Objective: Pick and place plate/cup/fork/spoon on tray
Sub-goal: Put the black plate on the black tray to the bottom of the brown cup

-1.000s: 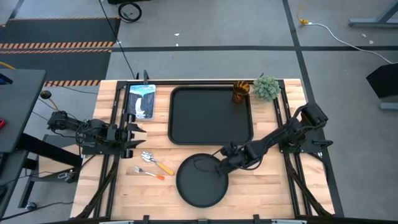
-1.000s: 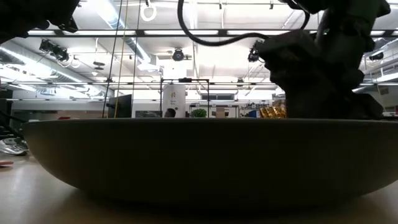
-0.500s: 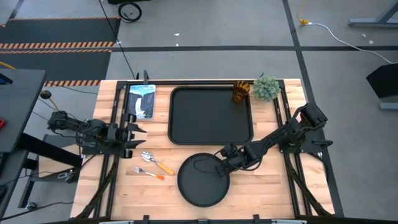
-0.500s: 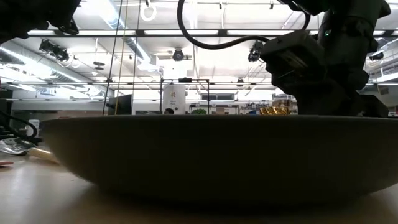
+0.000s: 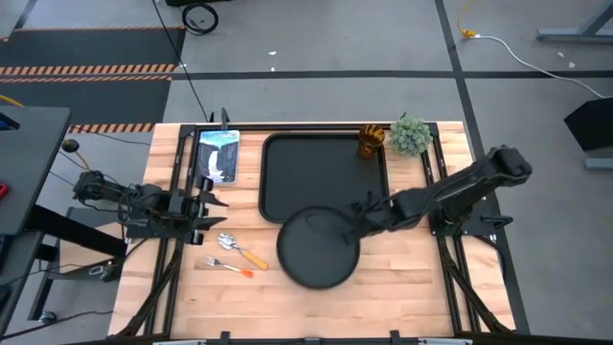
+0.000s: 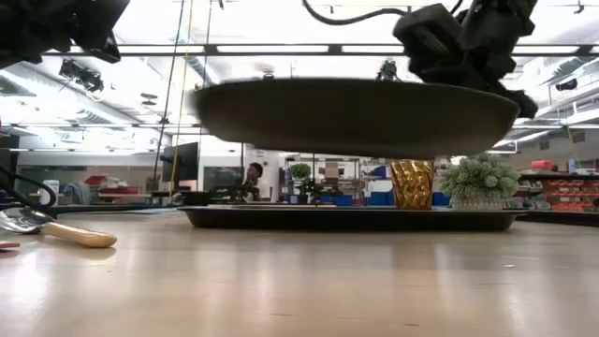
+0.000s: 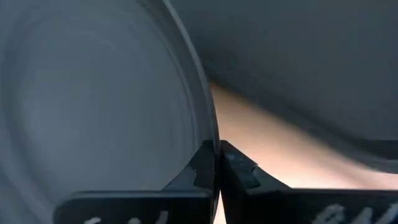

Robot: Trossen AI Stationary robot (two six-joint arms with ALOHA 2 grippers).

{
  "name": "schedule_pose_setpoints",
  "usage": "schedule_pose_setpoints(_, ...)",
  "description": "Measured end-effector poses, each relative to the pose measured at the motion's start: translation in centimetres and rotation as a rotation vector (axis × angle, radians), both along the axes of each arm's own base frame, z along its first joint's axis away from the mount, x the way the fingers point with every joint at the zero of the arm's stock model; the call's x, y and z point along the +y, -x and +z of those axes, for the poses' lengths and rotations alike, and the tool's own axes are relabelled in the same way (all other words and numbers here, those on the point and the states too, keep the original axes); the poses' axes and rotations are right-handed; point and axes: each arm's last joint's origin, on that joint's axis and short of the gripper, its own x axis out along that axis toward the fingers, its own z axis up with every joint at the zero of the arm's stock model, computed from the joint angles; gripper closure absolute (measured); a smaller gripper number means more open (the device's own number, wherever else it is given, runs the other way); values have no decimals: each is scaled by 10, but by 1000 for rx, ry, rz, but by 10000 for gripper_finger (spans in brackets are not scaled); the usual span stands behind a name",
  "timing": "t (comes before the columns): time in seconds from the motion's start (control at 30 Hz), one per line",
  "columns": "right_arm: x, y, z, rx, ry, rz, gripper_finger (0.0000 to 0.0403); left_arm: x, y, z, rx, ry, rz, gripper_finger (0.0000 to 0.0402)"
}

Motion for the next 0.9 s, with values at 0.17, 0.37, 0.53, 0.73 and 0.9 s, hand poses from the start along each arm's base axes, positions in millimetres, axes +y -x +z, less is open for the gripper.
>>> schedule_pose_setpoints(0.17, -37, 28, 15, 124, 79, -155, 395, 0, 0, 0, 5, 4, -2, 239)
schedule_pose_setpoints(0.37, -82, 56, 15, 175, 72, -293, 395, 0, 0, 0, 4, 5, -2, 239)
schedule_pose_setpoints(0.53, -105, 78, -7, 135, -26, -372, 395, 0, 0, 0, 4, 5, -2, 239)
schedule_pose_setpoints(0.73, -125, 91, -28, 15, -106, -454, 381, 0, 0, 0, 4, 6, -2, 239)
schedule_pose_setpoints(0.9, -134, 96, -40, 13, -126, -507, 357, 0, 0, 0, 3, 6, -3, 239)
